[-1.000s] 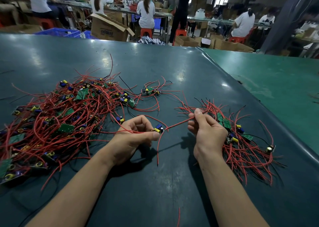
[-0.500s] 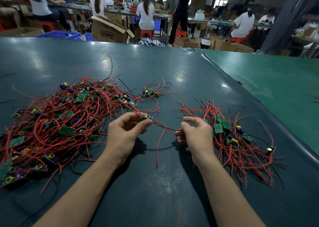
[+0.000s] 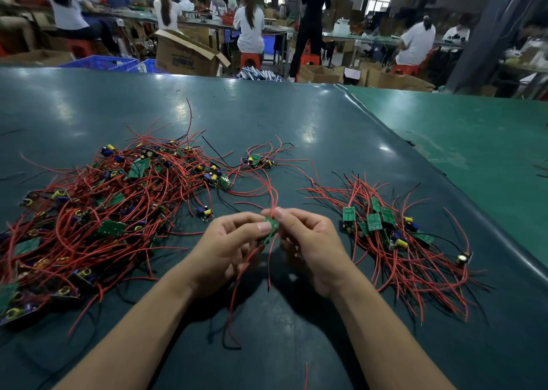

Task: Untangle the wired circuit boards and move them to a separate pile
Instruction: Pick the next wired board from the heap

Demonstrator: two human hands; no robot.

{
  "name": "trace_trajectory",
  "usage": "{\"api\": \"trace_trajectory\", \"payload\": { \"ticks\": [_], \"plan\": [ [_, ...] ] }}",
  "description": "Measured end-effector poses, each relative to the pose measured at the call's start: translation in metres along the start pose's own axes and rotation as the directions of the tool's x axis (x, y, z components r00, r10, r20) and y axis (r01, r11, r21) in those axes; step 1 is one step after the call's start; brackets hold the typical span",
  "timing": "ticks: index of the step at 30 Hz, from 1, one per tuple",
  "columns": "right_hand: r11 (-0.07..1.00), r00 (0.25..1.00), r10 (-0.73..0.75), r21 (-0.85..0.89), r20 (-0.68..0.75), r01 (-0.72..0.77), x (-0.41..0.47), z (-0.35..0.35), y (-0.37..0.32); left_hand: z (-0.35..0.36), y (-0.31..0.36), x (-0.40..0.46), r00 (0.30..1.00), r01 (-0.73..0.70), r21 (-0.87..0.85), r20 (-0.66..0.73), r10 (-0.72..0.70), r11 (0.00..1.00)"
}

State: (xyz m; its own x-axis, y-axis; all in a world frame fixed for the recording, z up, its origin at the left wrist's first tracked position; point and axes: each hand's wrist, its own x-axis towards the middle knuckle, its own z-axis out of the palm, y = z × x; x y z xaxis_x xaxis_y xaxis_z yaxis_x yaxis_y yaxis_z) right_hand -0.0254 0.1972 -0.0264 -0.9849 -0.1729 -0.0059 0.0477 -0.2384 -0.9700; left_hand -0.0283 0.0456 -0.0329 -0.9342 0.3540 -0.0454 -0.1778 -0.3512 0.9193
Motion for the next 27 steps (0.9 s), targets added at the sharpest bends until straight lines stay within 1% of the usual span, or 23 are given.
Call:
{"api": "trace_trajectory", "payload": {
  "ticks": [1,3,4,6,8,10,14,16,17,18,19,21,22,23,25,27],
  "plan": [
    [0.999,1.0,0.026,0.028,-0.003,-0.026,0.0,-0.001,-0.002,-0.001,0.0,0.0,1.0,0.005,0.042,-0.003,-0.005,0.999],
    [0.984,0.995,0.091,0.151,0.041,-0.096,-0.001,-0.004,-0.006,-0.001,-0.001,-0.002,1.0,-0.006,0.121,0.015,0.004,0.993],
    [0.975,0.993,0.1,0.192,0.061,-0.11,-0.002,-0.004,-0.007,0.0,-0.001,-0.002,1.0,-0.015,0.15,0.021,0.012,0.989],
    [0.982,0.995,0.091,0.164,0.046,-0.098,-0.002,-0.004,-0.006,0.001,0.0,-0.003,1.0,-0.026,0.168,0.012,0.024,0.985],
    [0.995,0.997,0.068,0.076,-0.032,-0.065,0.0,-0.003,-0.004,0.001,0.001,-0.002,1.0,-0.027,0.162,0.004,0.027,0.986],
    [0.998,0.991,0.051,0.055,-0.128,-0.044,0.004,-0.002,-0.001,0.001,0.002,-0.001,1.0,-0.02,0.138,0.013,0.019,0.99],
    [0.974,0.961,0.046,0.225,-0.272,0.017,0.009,-0.006,-0.002,-0.001,0.001,0.002,0.998,-0.011,0.13,0.056,0.004,0.991],
    [0.947,0.945,0.067,0.32,-0.321,0.041,0.012,-0.012,-0.004,-0.002,0.0,0.002,0.997,-0.015,0.132,0.08,0.005,0.991],
    [0.939,0.939,0.072,0.339,-0.336,0.05,0.013,-0.015,-0.005,-0.003,0.0,0.001,0.995,-0.017,0.129,0.096,0.004,0.992],
    [0.946,0.934,0.063,0.318,-0.353,0.057,0.013,-0.018,-0.006,-0.003,0.0,0.001,0.994,-0.015,0.121,0.112,0.002,0.993],
    [0.969,0.927,0.024,0.238,-0.375,0.071,0.014,-0.021,-0.006,-0.004,0.0,0.0,0.992,-0.011,0.114,0.125,-0.003,0.993],
    [0.994,0.912,-0.098,0.012,-0.398,0.112,0.013,-0.021,-0.004,-0.004,0.0,0.0,0.99,-0.004,0.119,0.143,-0.014,0.993],
    [0.99,0.911,-0.142,-0.064,-0.386,0.127,0.012,-0.02,-0.004,-0.004,0.001,0.0,0.989,-0.006,0.128,0.148,-0.013,0.992],
    [0.984,0.916,-0.171,-0.106,-0.363,0.142,0.011,-0.019,-0.003,-0.003,0.001,0.0,0.988,-0.01,0.131,0.151,-0.01,0.991],
    [0.979,0.924,-0.196,-0.127,-0.329,0.162,0.01,-0.017,-0.003,-0.003,0.001,0.0,0.989,-0.012,0.13,0.15,-0.008,0.991],
    [0.974,0.915,-0.213,-0.147,-0.341,0.172,0.01,-0.018,-0.003,-0.002,0.0,0.0,0.989,-0.016,0.137,0.146,-0.004,0.99]
  ]
}}
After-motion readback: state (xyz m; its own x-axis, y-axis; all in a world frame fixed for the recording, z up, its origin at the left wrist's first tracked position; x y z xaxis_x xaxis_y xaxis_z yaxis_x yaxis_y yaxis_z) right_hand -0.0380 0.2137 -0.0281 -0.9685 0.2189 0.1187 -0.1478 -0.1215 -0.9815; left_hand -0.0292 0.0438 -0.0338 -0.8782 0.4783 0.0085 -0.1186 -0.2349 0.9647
